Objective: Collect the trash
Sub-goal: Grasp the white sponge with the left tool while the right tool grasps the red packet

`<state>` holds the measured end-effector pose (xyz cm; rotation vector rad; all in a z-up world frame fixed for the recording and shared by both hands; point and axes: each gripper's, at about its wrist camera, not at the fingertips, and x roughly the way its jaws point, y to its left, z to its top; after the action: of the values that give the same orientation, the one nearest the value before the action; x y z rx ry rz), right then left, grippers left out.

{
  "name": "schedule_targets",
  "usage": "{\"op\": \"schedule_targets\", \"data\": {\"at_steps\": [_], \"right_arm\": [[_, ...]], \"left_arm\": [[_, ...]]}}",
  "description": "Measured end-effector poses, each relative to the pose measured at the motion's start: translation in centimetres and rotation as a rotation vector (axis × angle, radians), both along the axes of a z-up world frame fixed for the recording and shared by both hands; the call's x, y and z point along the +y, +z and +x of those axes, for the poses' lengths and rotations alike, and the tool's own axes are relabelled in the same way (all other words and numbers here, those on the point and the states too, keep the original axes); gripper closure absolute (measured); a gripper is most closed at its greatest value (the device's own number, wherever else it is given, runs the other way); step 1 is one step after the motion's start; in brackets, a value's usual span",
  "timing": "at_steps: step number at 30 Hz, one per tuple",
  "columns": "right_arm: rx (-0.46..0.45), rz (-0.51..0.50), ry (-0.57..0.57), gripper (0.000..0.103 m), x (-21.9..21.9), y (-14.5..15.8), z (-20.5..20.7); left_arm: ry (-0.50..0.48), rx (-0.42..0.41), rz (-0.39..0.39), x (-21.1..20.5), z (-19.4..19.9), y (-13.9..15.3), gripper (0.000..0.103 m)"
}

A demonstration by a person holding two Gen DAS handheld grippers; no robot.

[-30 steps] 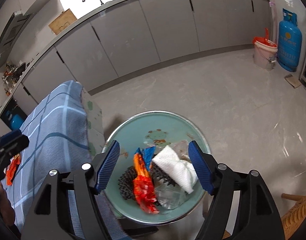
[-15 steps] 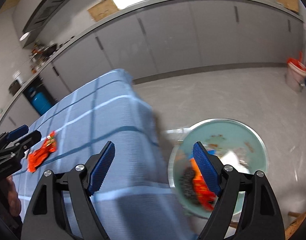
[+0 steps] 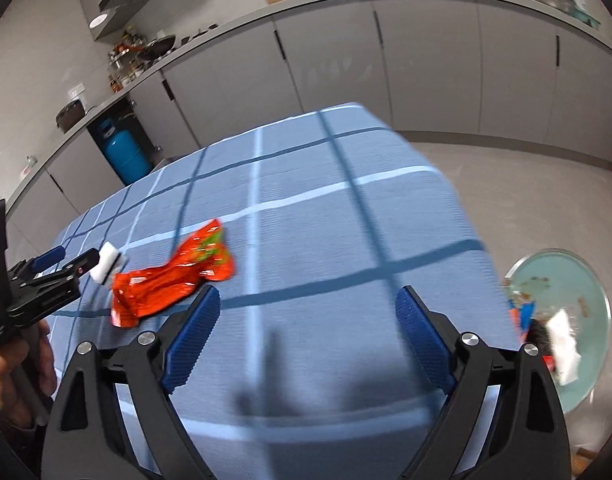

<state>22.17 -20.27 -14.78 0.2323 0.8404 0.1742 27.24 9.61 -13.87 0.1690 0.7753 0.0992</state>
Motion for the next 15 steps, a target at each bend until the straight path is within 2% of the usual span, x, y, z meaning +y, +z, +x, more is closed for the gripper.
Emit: {"op": "schedule_targets", "data": {"at_steps": [9, 15], "right_arm": [[0.106, 0.05, 0.024, 0.014, 5.9, -1.5, 2.6], [0.129, 0.044, 0.041, 0.014, 8.5, -2.1, 3.3]], "left_arm": [[-0.041, 0.061, -0.035, 1.8, 1.9, -2.8, 0.016], [-0.071, 0.072, -0.072, 2.2, 2.6, -3.5, 0.015]]}}
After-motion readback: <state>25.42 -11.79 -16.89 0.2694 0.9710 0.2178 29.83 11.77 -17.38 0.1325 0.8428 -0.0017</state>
